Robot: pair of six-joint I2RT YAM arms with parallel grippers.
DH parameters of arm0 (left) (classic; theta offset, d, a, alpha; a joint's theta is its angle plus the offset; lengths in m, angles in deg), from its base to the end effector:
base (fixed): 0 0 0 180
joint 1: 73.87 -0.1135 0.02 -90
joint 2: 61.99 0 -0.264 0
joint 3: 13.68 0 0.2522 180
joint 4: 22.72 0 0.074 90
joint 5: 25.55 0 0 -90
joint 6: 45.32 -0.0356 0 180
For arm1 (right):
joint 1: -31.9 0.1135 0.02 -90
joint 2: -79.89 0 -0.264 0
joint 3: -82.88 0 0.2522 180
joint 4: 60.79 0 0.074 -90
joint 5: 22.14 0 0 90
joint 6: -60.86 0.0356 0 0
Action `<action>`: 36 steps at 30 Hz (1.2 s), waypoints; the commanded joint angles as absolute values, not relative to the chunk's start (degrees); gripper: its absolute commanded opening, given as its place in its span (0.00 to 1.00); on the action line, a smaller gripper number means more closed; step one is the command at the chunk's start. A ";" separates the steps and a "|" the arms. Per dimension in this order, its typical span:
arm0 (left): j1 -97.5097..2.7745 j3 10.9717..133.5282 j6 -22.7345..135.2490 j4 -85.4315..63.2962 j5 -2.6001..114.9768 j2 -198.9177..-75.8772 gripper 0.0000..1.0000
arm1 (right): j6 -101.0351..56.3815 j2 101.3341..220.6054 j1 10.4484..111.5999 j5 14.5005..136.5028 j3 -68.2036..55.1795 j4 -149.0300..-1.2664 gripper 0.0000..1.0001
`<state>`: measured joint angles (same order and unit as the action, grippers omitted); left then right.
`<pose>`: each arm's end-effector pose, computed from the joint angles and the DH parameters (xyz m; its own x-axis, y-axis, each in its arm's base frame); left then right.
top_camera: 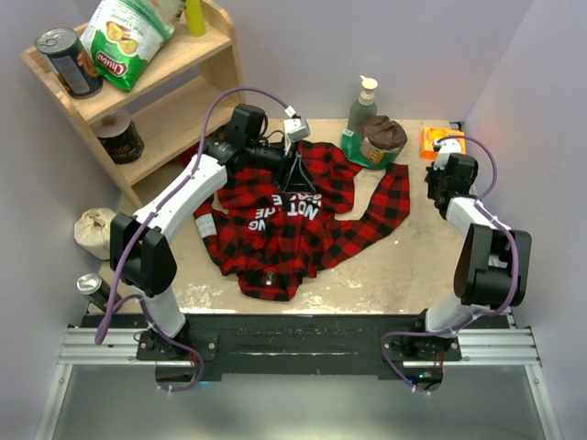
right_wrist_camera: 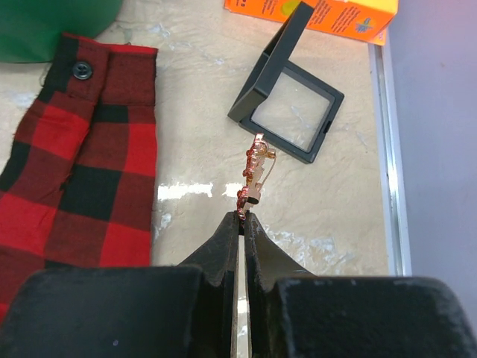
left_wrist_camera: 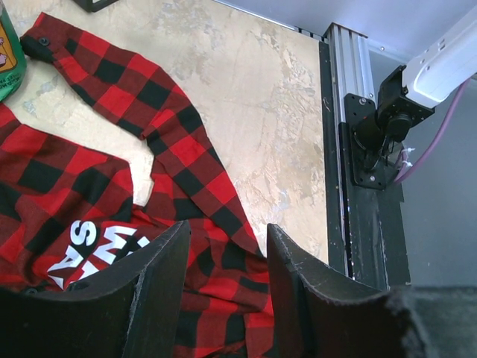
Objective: Remove the brooch from the garment
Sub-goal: Place the brooch in the brooch box.
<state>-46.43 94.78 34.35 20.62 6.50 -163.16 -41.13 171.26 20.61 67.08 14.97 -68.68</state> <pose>0.3379 -0.2095 0.3498 -0.3609 0.2946 -0.8848 0.9325 0.1040 -0.3457 0.3444 -0.0692 0.2200 -0.5421 -0.1036 -0.8339 0.0966 0.9781 -0.1843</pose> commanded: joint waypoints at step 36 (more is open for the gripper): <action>-46.71 98.87 34.75 17.49 4.95 -170.71 0.50 | -41.89 189.31 21.97 67.77 -0.92 -61.37 0.00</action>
